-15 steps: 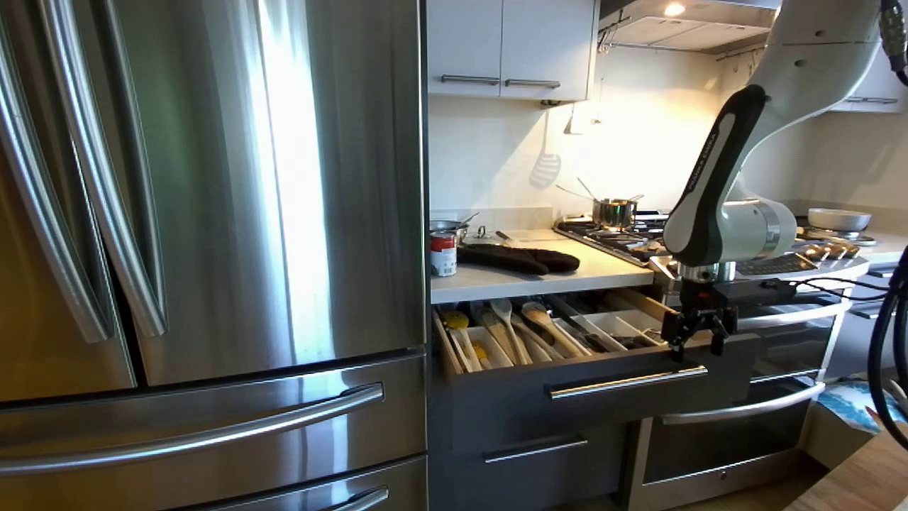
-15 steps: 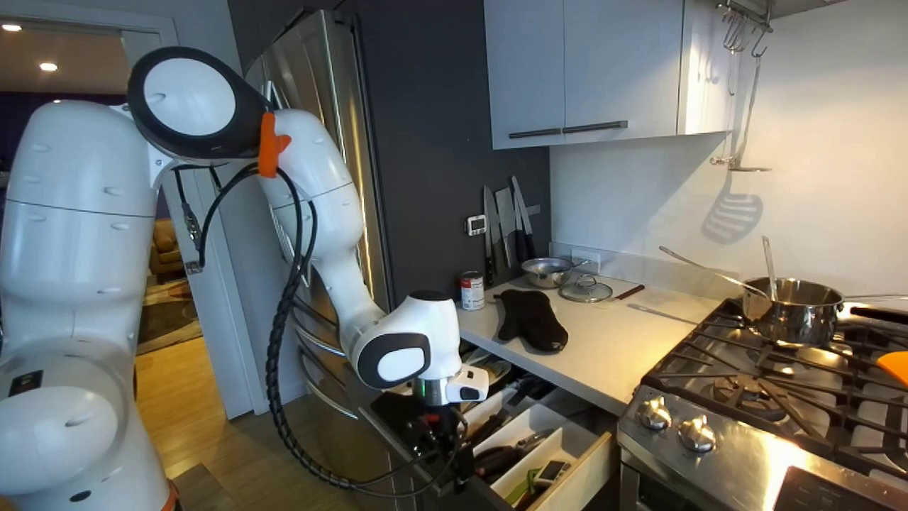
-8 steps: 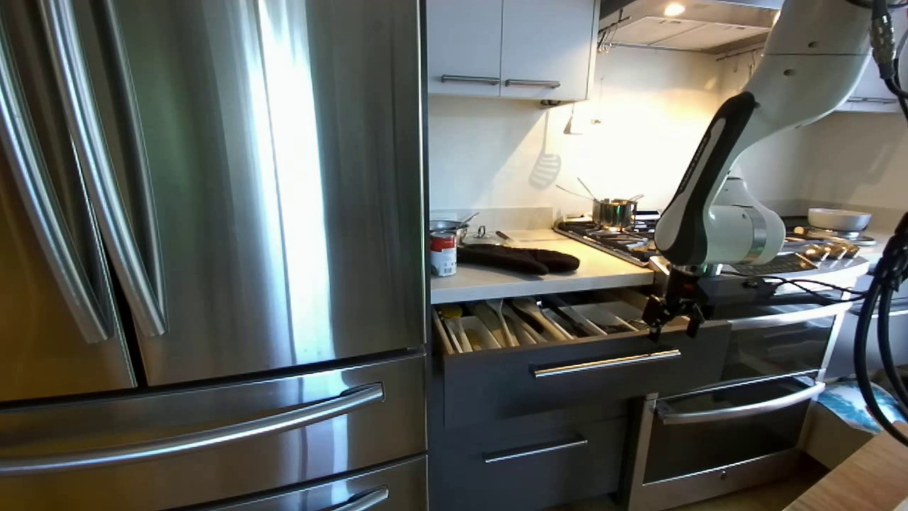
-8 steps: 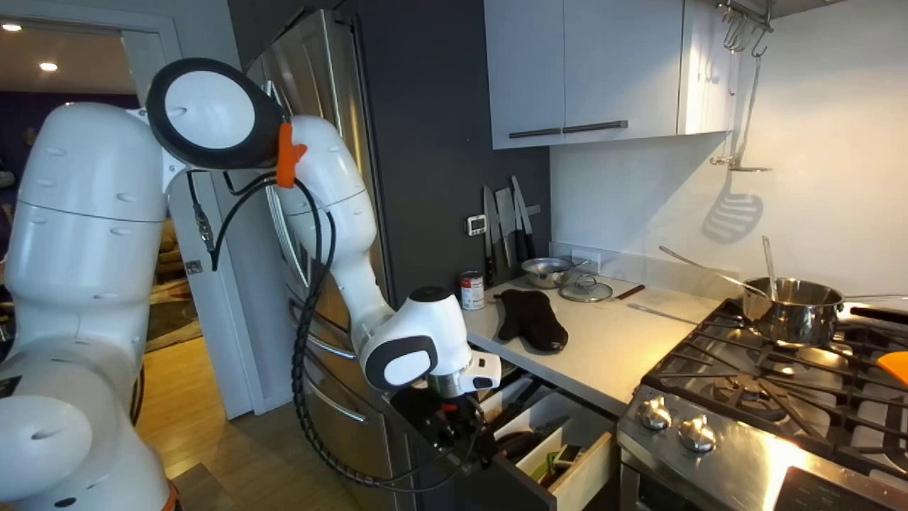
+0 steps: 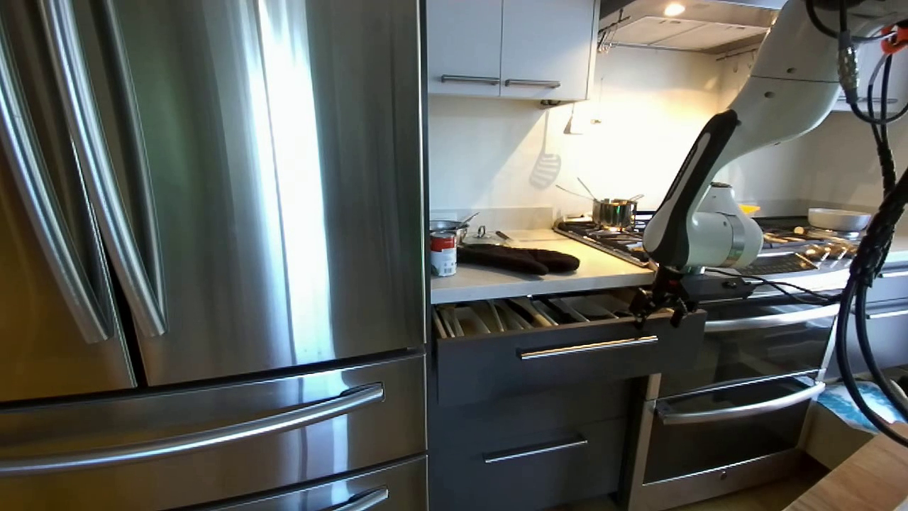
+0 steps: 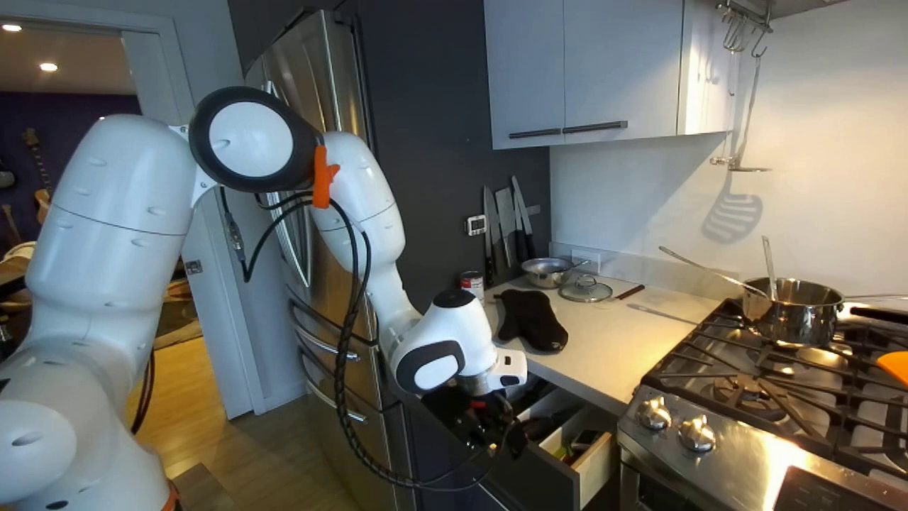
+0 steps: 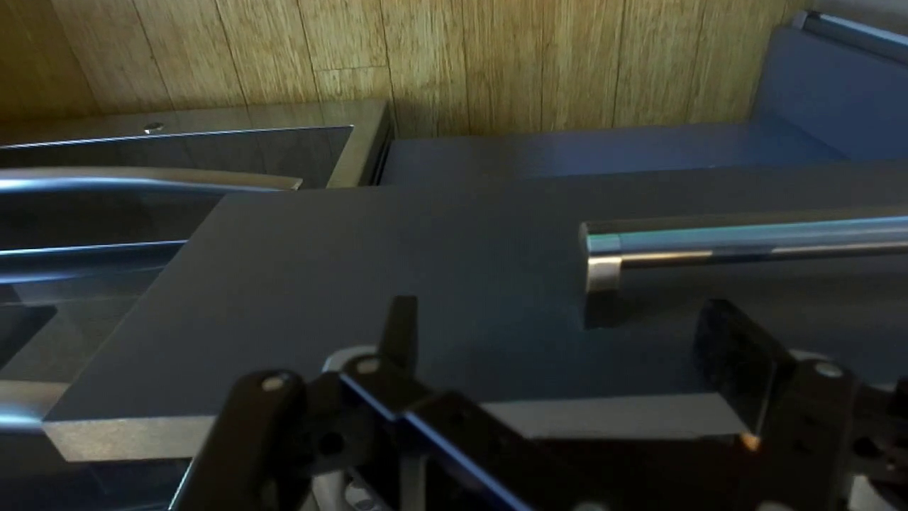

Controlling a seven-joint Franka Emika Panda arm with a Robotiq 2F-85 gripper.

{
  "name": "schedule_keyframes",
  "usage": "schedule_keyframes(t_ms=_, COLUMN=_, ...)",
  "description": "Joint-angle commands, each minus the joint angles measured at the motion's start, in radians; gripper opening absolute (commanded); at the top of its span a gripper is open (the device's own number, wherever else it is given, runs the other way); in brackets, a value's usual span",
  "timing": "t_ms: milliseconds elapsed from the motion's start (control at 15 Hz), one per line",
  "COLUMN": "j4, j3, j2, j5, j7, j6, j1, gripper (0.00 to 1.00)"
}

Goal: Close the topmost drawer on the left

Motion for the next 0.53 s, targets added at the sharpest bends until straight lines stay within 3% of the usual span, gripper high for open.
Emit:
schedule_keyframes(t_ms=0, j4=0.074, j3=0.016, j2=0.08, j5=-0.011, j7=0.02, j6=0.064, j1=-0.035, gripper=1.0)
schedule_keyframes(t_ms=200, j4=0.111, j3=0.015, j2=0.115, j5=-0.027, j7=0.031, j6=0.078, j1=-0.039, gripper=1.0)
schedule_keyframes(t_ms=467, j4=0.134, j3=-0.041, j2=0.15, j5=-0.031, j7=0.079, j6=0.202, j1=0.015, gripper=1.0)
